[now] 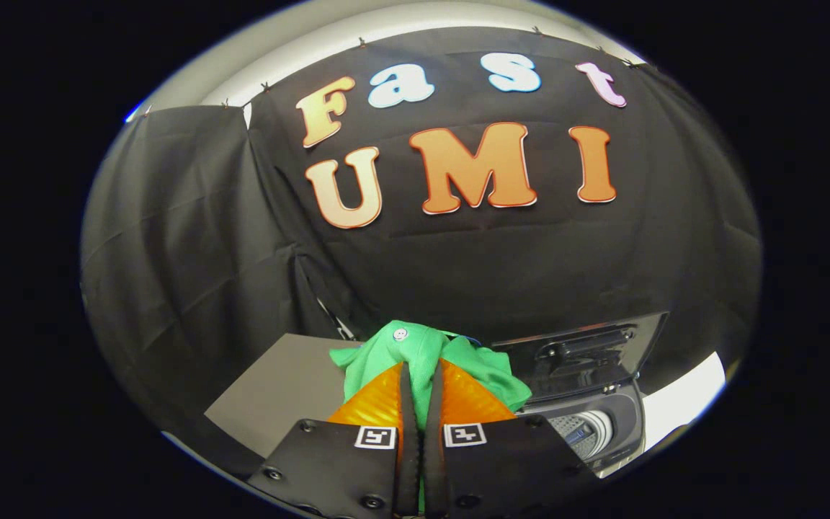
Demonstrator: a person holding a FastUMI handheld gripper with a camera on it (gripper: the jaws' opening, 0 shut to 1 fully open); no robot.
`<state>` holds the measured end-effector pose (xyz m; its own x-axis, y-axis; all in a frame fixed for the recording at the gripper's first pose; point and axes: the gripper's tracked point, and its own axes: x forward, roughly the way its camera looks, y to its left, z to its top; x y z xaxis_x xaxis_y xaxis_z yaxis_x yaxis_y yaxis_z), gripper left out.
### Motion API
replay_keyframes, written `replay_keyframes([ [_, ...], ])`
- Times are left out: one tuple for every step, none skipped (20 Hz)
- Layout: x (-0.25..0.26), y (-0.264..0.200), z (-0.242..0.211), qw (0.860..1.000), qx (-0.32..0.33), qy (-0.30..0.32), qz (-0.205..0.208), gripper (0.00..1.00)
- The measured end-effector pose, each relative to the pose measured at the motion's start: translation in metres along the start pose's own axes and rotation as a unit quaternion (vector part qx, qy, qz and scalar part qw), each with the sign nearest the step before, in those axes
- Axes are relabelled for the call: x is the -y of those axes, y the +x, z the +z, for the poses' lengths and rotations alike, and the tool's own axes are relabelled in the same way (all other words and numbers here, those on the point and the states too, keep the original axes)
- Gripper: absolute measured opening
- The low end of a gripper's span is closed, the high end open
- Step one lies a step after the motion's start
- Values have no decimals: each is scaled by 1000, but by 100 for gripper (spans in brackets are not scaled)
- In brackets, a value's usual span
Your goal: Put the clothes into the washing machine and then close the washing machine lid.
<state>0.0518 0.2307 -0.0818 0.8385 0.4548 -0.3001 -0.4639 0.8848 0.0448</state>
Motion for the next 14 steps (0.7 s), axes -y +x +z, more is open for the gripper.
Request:
replay_keyframes([
  [12, -2, 3, 1000, 3, 4, -6, 11],
  [24, -3, 7, 1000, 5, 8, -11, 11],
  [36, -6, 11, 1000, 7, 12, -17, 11],
  [49, -8, 14, 1000, 9, 16, -22, 11],
  [61, -11, 16, 999, 9, 18, -27, 11],
  [73, -13, 17, 999, 10, 20, -31, 11],
  [85, -17, 17, 999, 10, 22, -35, 11],
  [97, -19, 18, 999, 10, 23, -40, 11],
  [109, -20, 18, 999, 11, 22, -46, 11],
  [121, -22, 18, 998, 10, 22, -51, 11],
  [131, -26, 17, 998, 10, 24, -55, 11],
  [141, -28, 17, 998, 10, 26, -59, 11],
  [152, -29, 16, 998, 8, 28, -63, 11],
  [161, -31, 14, 997, 6, 31, -67, 11],
])
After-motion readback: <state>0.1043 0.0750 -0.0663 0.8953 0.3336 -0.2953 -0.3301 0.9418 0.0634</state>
